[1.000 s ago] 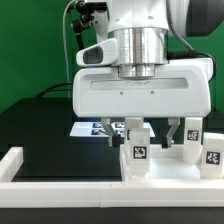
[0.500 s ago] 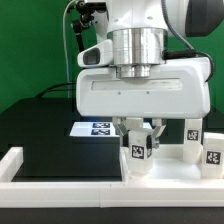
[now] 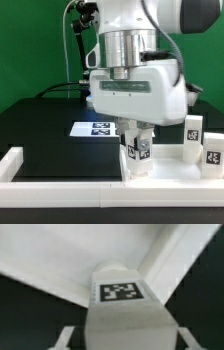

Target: Assemble square table

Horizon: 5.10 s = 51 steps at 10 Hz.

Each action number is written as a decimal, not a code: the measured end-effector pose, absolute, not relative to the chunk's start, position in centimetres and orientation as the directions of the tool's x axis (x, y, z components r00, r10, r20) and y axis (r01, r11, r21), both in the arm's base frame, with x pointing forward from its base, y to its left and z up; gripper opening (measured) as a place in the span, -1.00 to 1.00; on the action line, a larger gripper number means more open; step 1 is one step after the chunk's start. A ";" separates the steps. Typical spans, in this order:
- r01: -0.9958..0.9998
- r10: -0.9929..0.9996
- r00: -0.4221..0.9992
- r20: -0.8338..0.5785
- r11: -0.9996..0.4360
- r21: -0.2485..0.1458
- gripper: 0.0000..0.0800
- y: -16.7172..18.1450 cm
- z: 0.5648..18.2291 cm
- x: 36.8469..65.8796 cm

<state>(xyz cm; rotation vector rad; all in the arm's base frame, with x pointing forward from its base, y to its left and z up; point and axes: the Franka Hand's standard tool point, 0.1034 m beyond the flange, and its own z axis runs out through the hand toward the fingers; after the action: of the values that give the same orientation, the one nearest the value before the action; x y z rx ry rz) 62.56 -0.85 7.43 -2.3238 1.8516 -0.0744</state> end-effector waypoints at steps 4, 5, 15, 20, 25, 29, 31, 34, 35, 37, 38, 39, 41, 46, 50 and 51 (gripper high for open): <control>-0.991 -0.991 -0.020 -0.135 0.038 -0.132 -0.27 -0.9 7.4 62.3; -0.991 -0.991 0.015 -0.130 0.003 -0.135 -0.03 -0.9 7.3 62.2; -0.288 -0.294 0.954 0.064 -0.953 -0.088 0.62 -0.5 7.6 62.3; -0.402 -0.407 0.912 0.052 -0.911 -0.094 -0.28 -0.6 7.4 62.2; -0.788 -0.788 0.614 -0.037 -0.610 -0.087 -0.28 -0.1 7.3 62.5; -0.999 -0.995 -0.033 -0.096 0.035 -0.021 -0.28 0.7 7.0 62.8; -0.985 -0.982 -0.167 -0.086 0.170 -0.027 -0.28 0.9 7.0 62.8; -0.999 -0.998 0.030 -0.056 -0.027 -0.040 0.19 1.1 7.0 62.8; -0.980 -0.980 0.196 -0.028 -0.195 -0.040 0.48 1.3 7.1 62.8; -0.911 -0.912 0.411 -0.006 -0.410 -0.042 0.59 1.5 7.1 62.8; -0.880 -0.880 0.474 -0.003 -0.474 -0.042 0.62 1.5 7.1 62.8; -0.845 -0.845 0.534 0.001 -0.534 -0.042 0.62 1.5 7.1 62.8; -0.622 -0.623 0.782 0.024 -0.782 -0.035 0.62 0.6 7.4 63.1; -0.616 -0.616 0.786 0.049 -0.787 -0.028 -0.04 0.9 7.4 63.3; -0.914 -0.915 0.403 0.033 -0.404 -0.029 -0.27 0.5 7.3 62.9; -0.969 -0.969 0.245 0.021 -0.246 -0.037 -0.27 0.5 7.2 62.8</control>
Offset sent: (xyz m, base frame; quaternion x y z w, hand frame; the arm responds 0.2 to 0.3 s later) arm 0.0000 0.0000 0.0000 0.0000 0.0000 0.1938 0.9810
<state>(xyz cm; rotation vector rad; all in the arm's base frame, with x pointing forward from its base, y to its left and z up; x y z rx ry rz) 62.78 0.49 7.24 -2.4663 1.9197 -0.0616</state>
